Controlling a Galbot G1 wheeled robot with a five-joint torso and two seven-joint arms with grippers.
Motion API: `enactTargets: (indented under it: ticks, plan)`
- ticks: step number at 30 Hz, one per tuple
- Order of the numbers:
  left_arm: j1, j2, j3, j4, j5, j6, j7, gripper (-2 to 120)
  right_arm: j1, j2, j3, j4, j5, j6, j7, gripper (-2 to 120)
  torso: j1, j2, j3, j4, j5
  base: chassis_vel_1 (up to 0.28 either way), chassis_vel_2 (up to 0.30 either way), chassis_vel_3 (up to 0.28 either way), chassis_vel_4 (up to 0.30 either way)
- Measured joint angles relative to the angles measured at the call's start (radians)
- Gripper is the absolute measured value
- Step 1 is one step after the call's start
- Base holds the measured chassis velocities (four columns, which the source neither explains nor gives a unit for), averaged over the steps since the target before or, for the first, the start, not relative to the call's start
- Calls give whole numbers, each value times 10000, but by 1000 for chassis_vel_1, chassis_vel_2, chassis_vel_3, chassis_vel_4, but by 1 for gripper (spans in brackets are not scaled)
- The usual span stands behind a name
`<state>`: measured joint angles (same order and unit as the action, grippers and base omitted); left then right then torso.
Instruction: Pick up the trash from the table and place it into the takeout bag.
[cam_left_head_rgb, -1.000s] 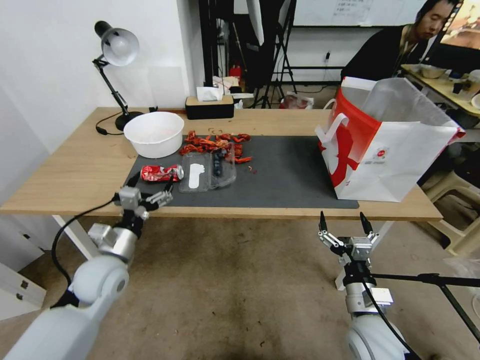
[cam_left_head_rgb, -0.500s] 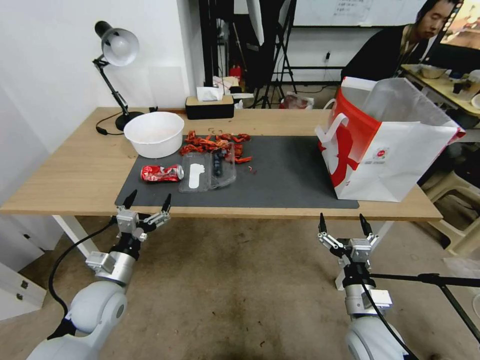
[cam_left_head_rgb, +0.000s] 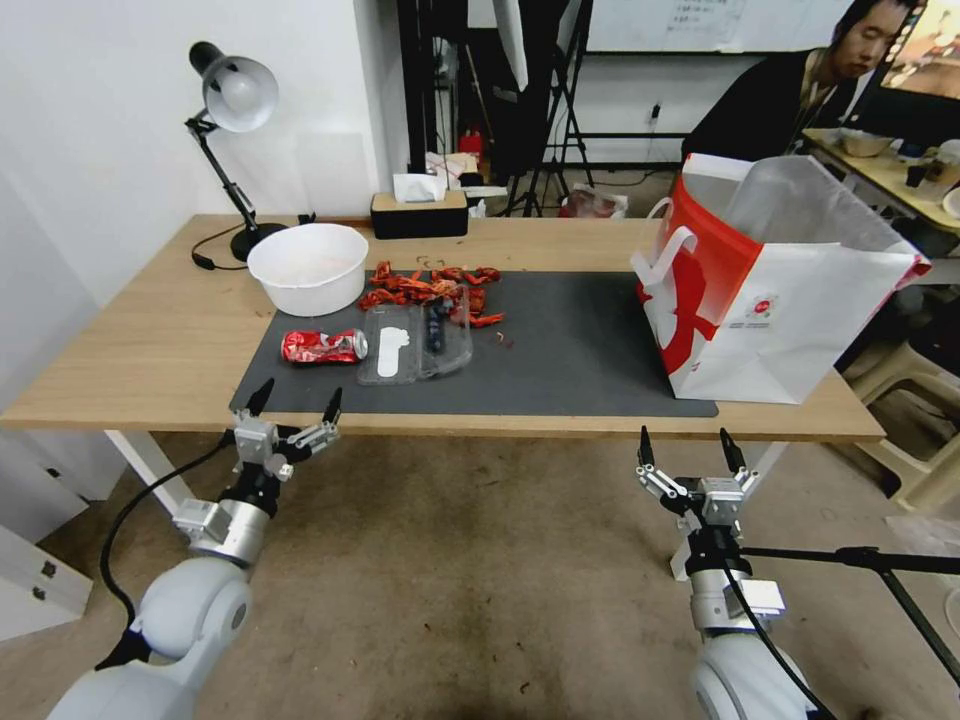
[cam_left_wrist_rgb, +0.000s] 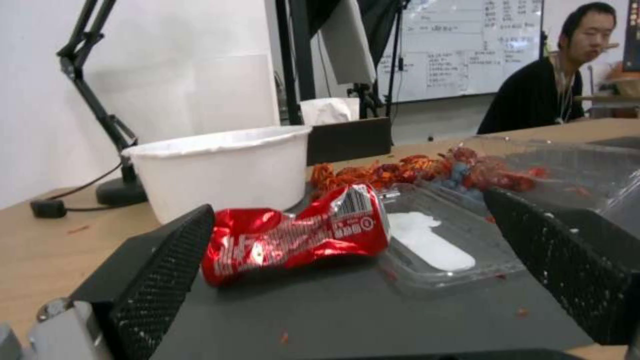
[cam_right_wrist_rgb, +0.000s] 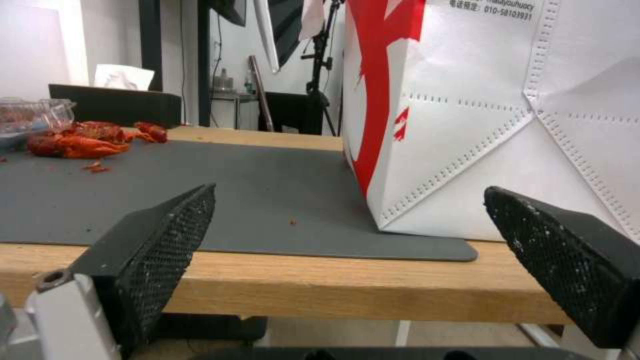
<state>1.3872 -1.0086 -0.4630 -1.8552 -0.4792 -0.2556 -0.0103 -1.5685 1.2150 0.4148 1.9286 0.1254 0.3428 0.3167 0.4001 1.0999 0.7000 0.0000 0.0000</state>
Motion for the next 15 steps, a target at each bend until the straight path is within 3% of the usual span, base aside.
enactTargets:
  ticks: [11,15]
  plan:
    - [-1130,1340,421,590,-474,400,820,100,93,-20,-55,-58,0,0,2,100,0,0,0,-1,-1,0,0,0,0]
    - [-1586,1932,568,993,-775,407,1446,100,202,-50,-161,-114,1,-19,-10,100,0,0,0,5,0,0,0,0,0]
